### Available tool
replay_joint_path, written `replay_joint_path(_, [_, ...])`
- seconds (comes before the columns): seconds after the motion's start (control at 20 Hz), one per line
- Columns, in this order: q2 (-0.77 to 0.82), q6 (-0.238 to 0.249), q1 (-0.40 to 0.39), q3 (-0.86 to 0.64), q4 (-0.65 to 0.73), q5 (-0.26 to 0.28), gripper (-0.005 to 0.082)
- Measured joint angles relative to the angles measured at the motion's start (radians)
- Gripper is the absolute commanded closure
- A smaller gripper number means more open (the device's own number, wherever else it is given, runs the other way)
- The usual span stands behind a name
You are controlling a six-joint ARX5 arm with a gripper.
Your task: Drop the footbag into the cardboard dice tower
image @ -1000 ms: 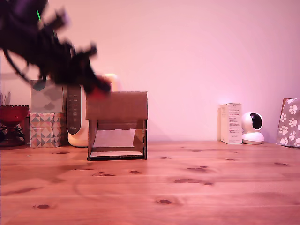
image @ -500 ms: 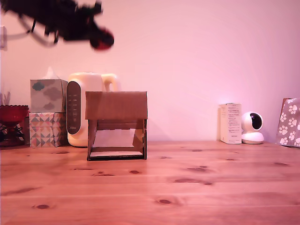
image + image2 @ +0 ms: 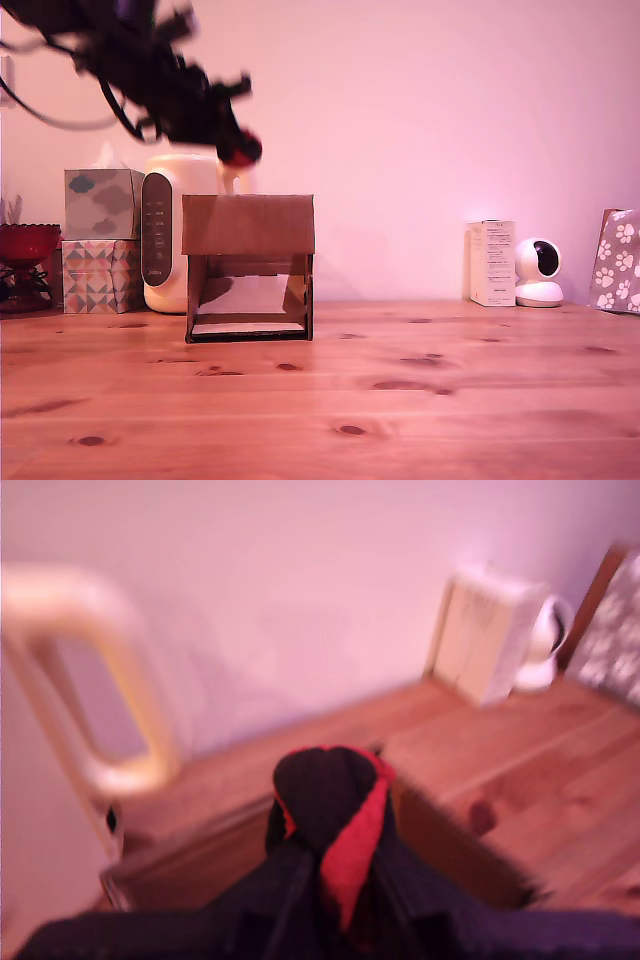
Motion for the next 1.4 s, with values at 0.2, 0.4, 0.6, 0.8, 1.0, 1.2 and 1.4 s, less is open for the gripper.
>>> replay_joint_path(0.2, [0.025,0.009,0.013,0.025,-0.004,0.000,0.0492])
replay_joint_path(0.4, [0.025,0.024,0.020,0.031,-0.011,0.000,-0.0009])
replay_joint_path(0.6, [0.025,0.026,0.020,0.094,-0.080,0.000,-0.0008])
replay_joint_path(0.8, [0.025,0.027,0.020,0.158,-0.232,0.000,0.0244])
replay_joint_path(1.0, [0.025,0.027,0.019,0.190,-0.379,0.043,0.0752])
replay_joint_path(1.2, [0.024,0.026,0.017,0.196,-0.460,0.095,0.0790])
replay_joint_path(1.4, [0.022,0.026,0.016,0.196,-0.533,0.105,0.0791])
